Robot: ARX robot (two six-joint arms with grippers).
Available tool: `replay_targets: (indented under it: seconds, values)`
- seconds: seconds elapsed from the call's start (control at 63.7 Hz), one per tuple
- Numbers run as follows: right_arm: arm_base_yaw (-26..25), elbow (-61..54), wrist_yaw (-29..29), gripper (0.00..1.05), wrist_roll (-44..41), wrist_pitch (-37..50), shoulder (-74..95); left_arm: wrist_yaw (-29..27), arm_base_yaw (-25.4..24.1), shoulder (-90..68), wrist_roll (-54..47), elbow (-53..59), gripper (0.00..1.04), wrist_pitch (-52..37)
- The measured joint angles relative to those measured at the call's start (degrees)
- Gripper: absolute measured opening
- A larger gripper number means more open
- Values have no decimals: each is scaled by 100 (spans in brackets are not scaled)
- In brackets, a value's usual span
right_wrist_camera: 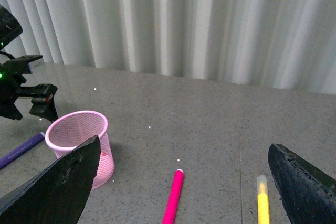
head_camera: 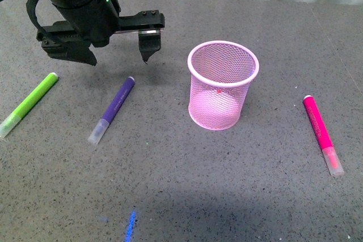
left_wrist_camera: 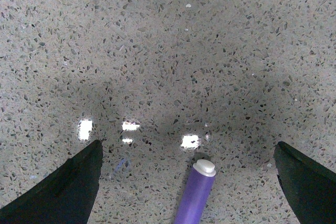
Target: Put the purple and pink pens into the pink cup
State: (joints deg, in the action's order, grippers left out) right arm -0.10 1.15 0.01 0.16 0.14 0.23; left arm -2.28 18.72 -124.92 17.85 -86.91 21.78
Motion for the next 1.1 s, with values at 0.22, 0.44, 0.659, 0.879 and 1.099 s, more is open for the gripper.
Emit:
replay_targets:
  seconds: [0.22, 0.44, 0.659, 0.879, 1.099]
  values:
    - [0, 0, 0, 97, 0, 0, 0, 74, 22, -2, 50, 192, 97, -2]
    - [0, 0, 0, 97, 0, 0, 0, 103, 48, -7, 109, 269, 97, -2]
    - [0, 0, 0, 97, 0, 0, 0, 146, 122, -107, 197, 350, 97, -39]
    - [0, 0, 0, 97, 0, 0, 0, 153, 151, -142, 227, 358, 97, -66]
    - [0, 0, 0, 97, 0, 0, 0, 144, 149, -173, 251, 358, 69, -79]
